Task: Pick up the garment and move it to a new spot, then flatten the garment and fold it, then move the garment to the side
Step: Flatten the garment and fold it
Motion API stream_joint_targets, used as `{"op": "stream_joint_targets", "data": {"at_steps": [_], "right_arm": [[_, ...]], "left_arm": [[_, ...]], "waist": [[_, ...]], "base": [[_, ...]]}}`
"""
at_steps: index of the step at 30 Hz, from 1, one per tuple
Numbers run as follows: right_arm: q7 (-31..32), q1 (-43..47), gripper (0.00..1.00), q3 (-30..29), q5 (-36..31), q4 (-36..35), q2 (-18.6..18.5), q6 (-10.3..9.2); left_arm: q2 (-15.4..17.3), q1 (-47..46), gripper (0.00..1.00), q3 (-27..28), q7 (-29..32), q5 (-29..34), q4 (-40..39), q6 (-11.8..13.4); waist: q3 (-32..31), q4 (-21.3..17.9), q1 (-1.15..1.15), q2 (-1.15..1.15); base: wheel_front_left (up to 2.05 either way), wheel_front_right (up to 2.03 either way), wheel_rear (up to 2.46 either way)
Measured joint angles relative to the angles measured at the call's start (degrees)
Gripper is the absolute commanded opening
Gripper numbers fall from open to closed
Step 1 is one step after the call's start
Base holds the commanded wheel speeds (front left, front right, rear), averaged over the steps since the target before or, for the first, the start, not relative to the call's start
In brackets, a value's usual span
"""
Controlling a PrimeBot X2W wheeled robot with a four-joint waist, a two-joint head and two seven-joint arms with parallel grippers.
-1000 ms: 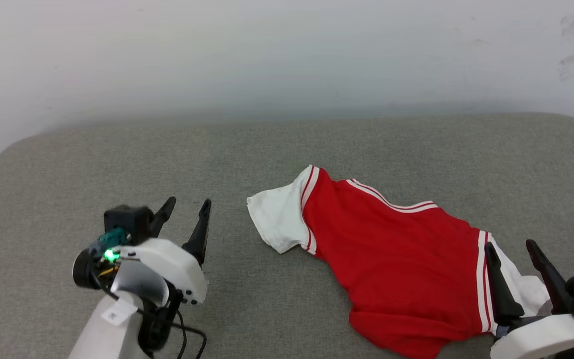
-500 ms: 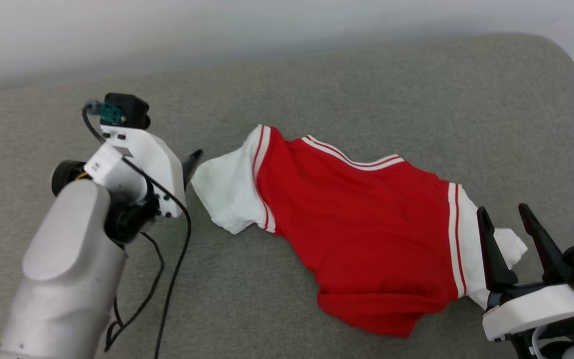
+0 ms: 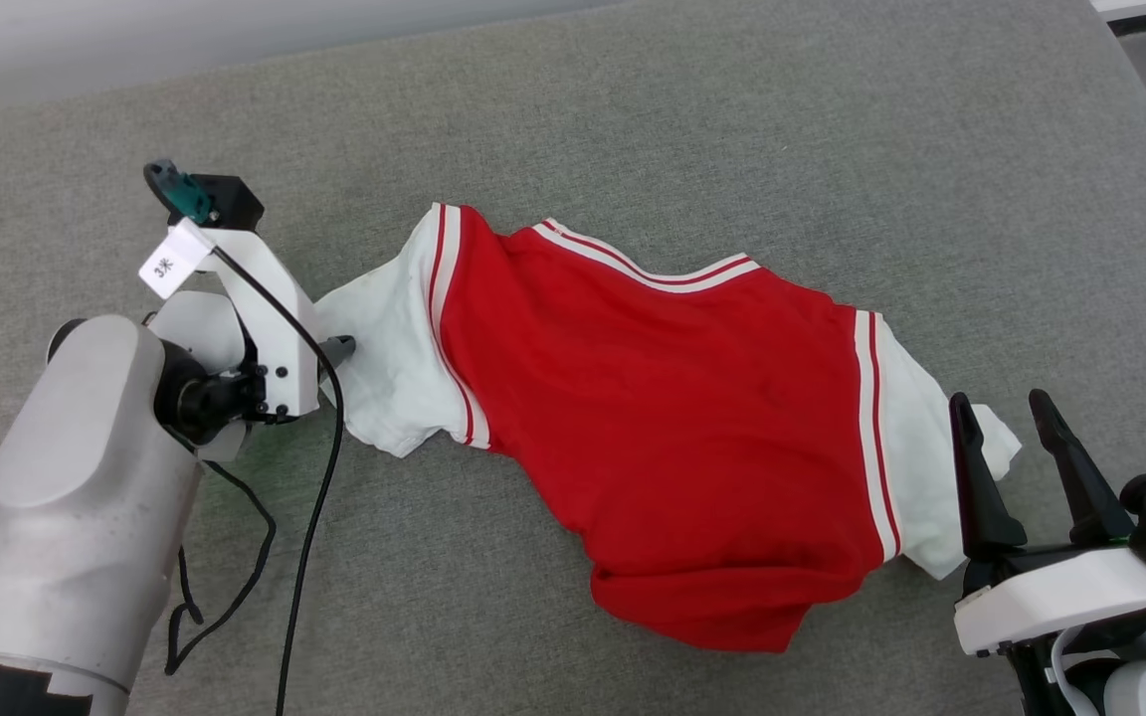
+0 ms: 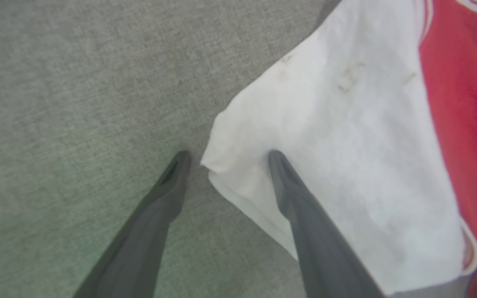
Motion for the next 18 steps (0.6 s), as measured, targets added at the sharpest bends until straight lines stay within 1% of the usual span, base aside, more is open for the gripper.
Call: {"op": "stream_joint_targets", "data": {"at_steps": [1,2,3,4,8,11,12,15,18], "right_arm": [[-0.16,-0.12,1.0,-0.22,0.02,0.23,-0.01,0.0],[-0.2,-0.29,1.0,-0.26,0.11,0.55,-0.01,0.0],[-0.21,-0.51,1.0,-0.25,0.15,0.82,0.0,0.0],[-0.21,-0.72,1.0,-0.29,0.15,1.0,0.0,0.0],[-0.07,-0.96,1.0,-0.74,0.11,1.63,0.0,0.0],[0.46,-1.12,1.0,-1.31,-0.29,2.01,0.0,0.0],[1.3,-0.99,1.0,-2.29,-0.76,2.36,0.0,0.0],[2.37,-0.52,1.0,-3.32,-0.87,2.58,0.01,0.0],[4.2,0.14,1.0,-4.47,-1.12,2.92,0.0,0.0]], "left_arm": [[-0.12,-0.23,0.39,-0.18,0.6,-0.27,0.19,0.0],[-0.21,-0.53,0.16,-0.37,1.05,-0.52,0.4,0.0],[-0.35,-0.61,0.16,-0.57,1.07,-0.56,0.47,0.02],[-0.51,-0.63,0.0,-0.77,1.0,-0.59,0.57,0.05],[-1.7,0.13,0.0,-2.57,-2.33,-0.64,0.47,0.05],[-1.6,1.6,0.0,-3.1,-7.13,-0.37,0.31,-0.01],[-1.68,3.91,0.0,-2.99,-12.17,0.18,-0.09,-0.01],[-1.36,6.41,0.0,-2.42,-16.53,0.58,-1.26,0.45],[-0.62,8.89,0.0,-1.76,-19.93,0.77,-3.39,1.6]], "waist": [[0.22,0.0,0.0,0.0],[0.36,0.06,0.0,0.0],[0.41,0.13,-0.01,0.0],[0.45,0.24,-0.01,0.0],[0.03,1.03,-0.01,0.0],[-1.01,1.77,0.0,0.0],[-2.57,2.75,0.0,0.0],[-4.34,3.96,0.0,0.0],[-6.13,5.39,0.0,0.0]], "base": [[0.0,0.0,0.0],[0.0,0.0,0.0],[0.0,0.0,0.0],[0.0,0.0,0.0],[0.0,0.0,0.0],[0.0,0.0,0.0],[0.0,0.0,0.0],[0.0,0.0,0.0],[0.0,0.0,0.0]]}}
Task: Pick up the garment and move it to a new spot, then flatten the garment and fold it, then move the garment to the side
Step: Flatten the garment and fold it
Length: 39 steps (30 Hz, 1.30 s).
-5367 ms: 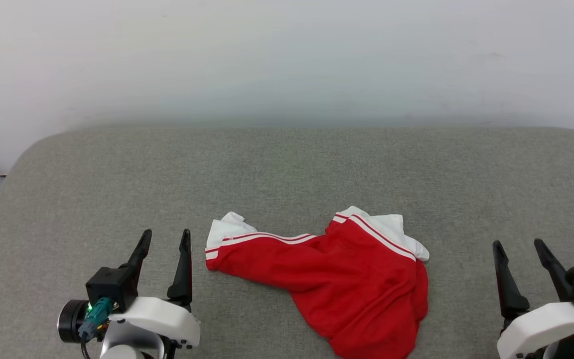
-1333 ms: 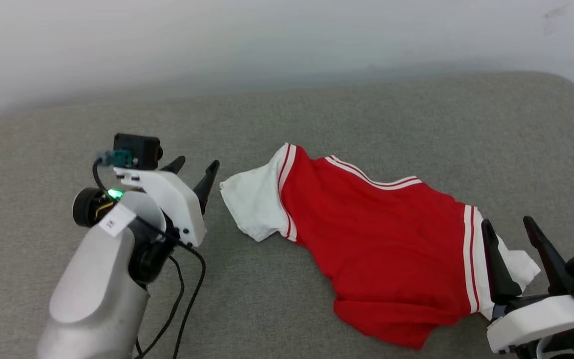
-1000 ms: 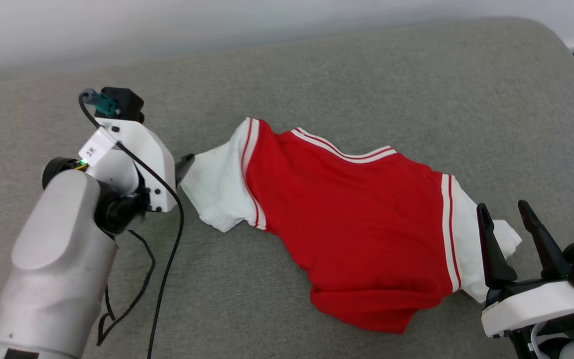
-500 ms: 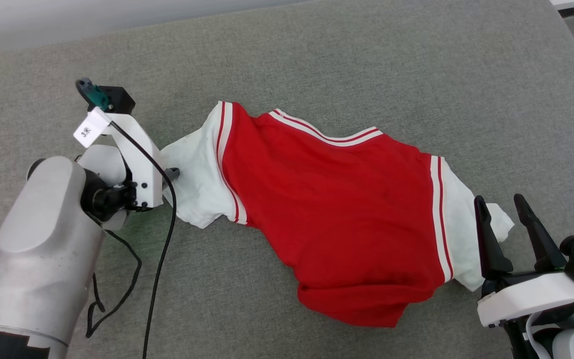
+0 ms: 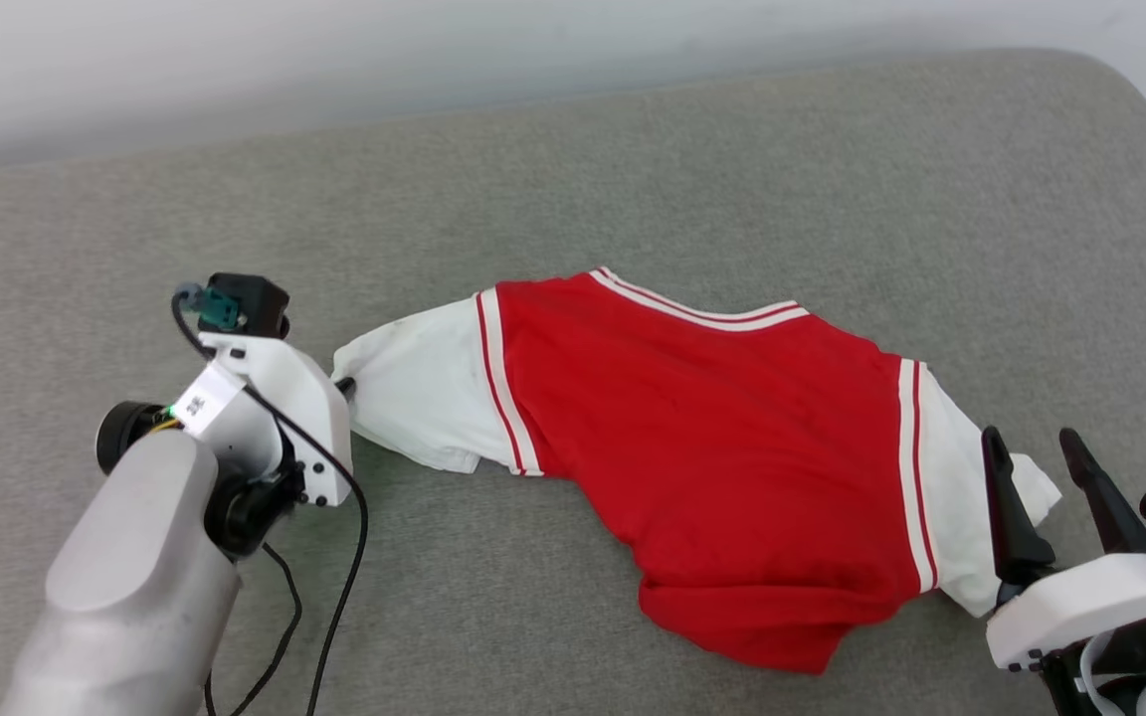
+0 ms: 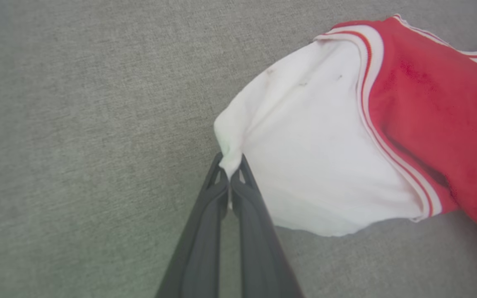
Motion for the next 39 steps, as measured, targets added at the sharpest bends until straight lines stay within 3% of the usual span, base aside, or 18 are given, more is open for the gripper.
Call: {"op": "stream_joint_targets", "data": {"at_steps": [7,16,27,35,36,37,38,39], "right_arm": [[7.37,0.58,1.0,-3.79,0.68,2.43,-0.18,0.0],[26.17,-2.2,1.0,-10.45,4.79,9.07,-6.49,0.0],[39.25,-14.61,1.0,-3.14,8.17,15.96,-13.45,0.0],[46.78,-18.63,1.0,1.49,11.26,22.82,-15.19,-0.01],[47.59,-18.86,0.84,1.58,11.51,23.24,-15.38,-0.01],[48.12,-19.18,0.39,1.55,11.85,23.73,-15.46,-0.02],[48.63,-19.48,0.1,1.43,12.18,24.2,-15.47,-0.02],[48.93,-19.71,0.0,1.34,12.54,24.59,-15.47,-0.01]], "left_arm": [[1.53,6.8,0.0,1.67,-3.82,0.24,-8.03,3.71],[4.13,13.04,0.0,3.07,-3.2,0.04,-21.17,7.94],[4.64,13.21,0.0,2.86,-1.82,0.79,-30.28,10.07],[4.43,11.15,0.0,2.47,-2.24,1.29,-31.67,10.06],[4.43,11.13,0.0,2.46,-2.26,1.29,-31.67,10.07],[4.43,11.1,0.0,2.44,-2.26,1.29,-31.69,10.07],[4.42,11.05,0.0,2.42,-2.3,1.29,-31.67,10.07],[4.43,11.02,0.0,2.4,-2.34,1.29,-31.63,10.07]], "waist": [[-3.78,3.2,0.0,0.0],[-5.41,6.24,0.0,0.0],[-0.46,8.02,0.0,0.0],[3.13,9.42,0.0,0.0],[3.38,9.54,0.0,0.0],[3.57,9.63,0.0,0.0],[3.7,9.69,0.0,-0.01],[3.77,9.71,0.0,0.0]], "base": [[0.0,0.0,0.0],[0.0,0.0,0.0],[0.0,0.0,0.0],[0.0,0.0,0.0],[0.0,0.0,0.0],[0.0,0.0,0.0],[0.0,0.0,0.0],[0.0,0.0,0.0]]}}
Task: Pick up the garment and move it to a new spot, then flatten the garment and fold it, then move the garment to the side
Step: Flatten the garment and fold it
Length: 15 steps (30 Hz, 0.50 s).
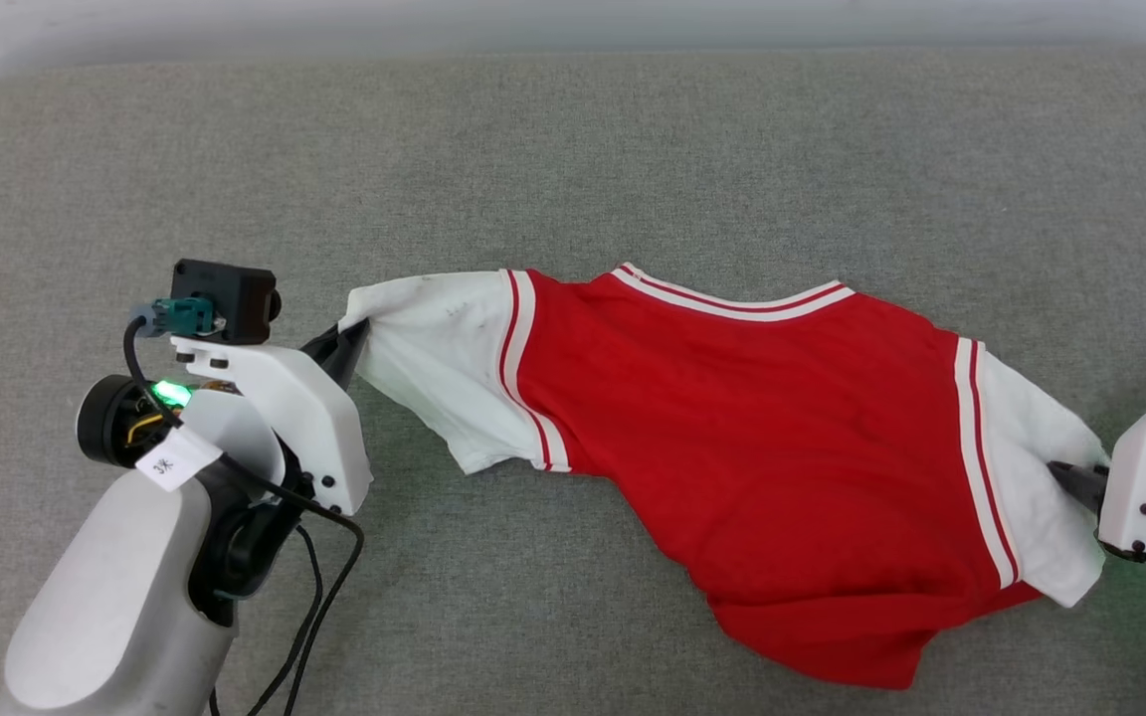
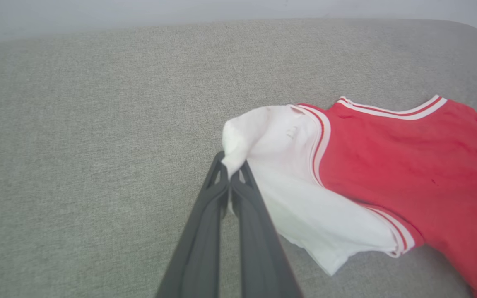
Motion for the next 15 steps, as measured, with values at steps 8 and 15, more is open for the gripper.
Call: {"op": "stream_joint_targets", "data": {"at_steps": [8,15], "right_arm": [[-4.16,-1.14,0.0,-0.32,0.0,0.69,-0.2,0.05],[-11.5,-4.37,0.0,-1.26,-5.45,-0.73,-0.35,0.02]], "left_arm": [[-0.05,-0.07,0.0,0.11,-1.48,-0.08,0.94,0.0],[-0.51,-1.93,0.0,2.3,-5.58,-0.4,3.1,0.6]], "waist": [[-1.57,-0.25,0.0,0.0],[-4.63,-0.72,0.0,0.0]], "base": [[0.0,0.0,0.0],[0.0,0.0,0.0]]}}
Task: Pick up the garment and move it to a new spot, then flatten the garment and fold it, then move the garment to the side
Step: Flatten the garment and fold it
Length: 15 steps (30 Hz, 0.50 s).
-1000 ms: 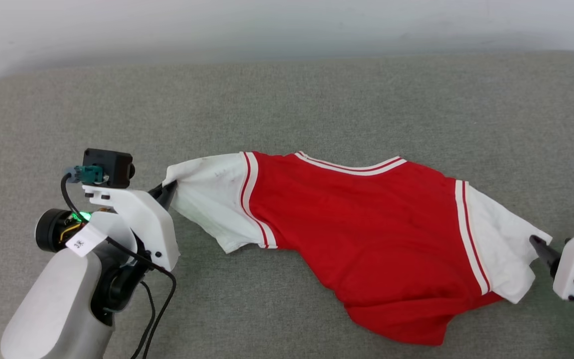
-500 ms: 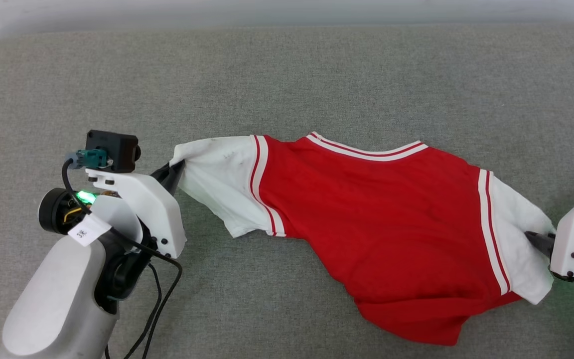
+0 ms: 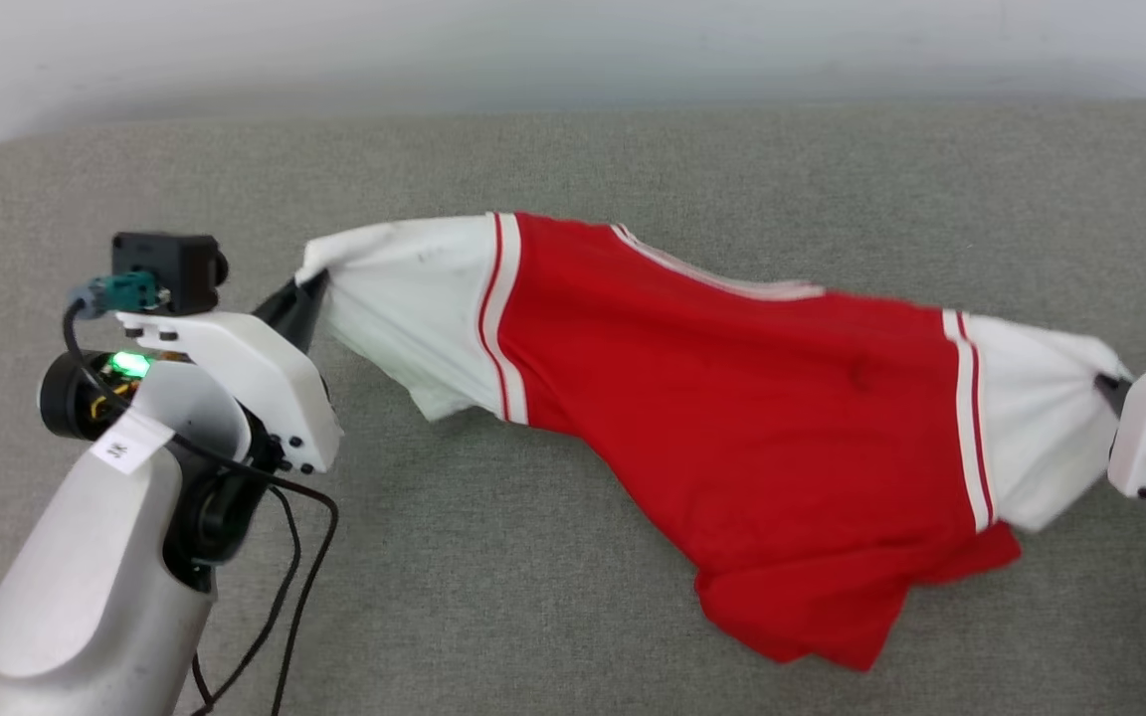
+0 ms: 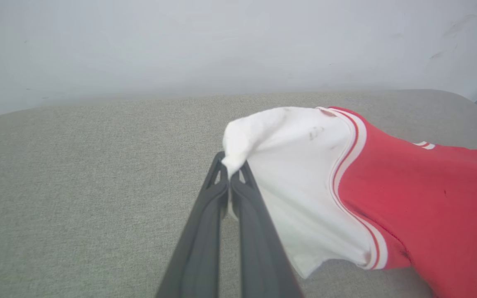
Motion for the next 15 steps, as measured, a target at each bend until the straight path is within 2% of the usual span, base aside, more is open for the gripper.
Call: {"op": "stream_joint_targets", "data": {"at_steps": [7,15], "right_arm": [[-6.34,-6.37,0.0,-0.09,-4.38,-1.01,0.02,0.0],[-13.63,-21.28,0.0,-0.3,-9.56,0.01,0.75,0.0]], "left_arm": [[-1.8,-7.04,0.0,2.12,-3.55,-1.41,4.61,-0.91],[-3.26,-23.77,0.0,2.55,-8.24,0.93,14.19,-2.32]], "waist": [[-1.94,-0.63,0.0,0.0],[0.62,-0.99,0.0,0.0]], "base": [[0.0,0.0,0.0],[0.0,0.0,0.0]]}}
